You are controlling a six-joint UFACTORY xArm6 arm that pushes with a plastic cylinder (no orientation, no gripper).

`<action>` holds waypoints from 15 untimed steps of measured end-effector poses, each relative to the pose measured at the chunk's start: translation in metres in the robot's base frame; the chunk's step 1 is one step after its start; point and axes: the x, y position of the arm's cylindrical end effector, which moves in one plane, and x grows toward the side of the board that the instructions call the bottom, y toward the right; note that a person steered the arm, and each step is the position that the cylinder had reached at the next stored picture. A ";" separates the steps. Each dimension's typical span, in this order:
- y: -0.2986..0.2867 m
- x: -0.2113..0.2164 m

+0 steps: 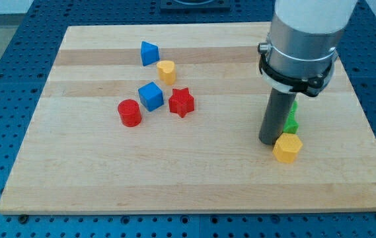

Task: Push the yellow hexagon towards the bottom right of the board

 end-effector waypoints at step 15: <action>0.010 -0.128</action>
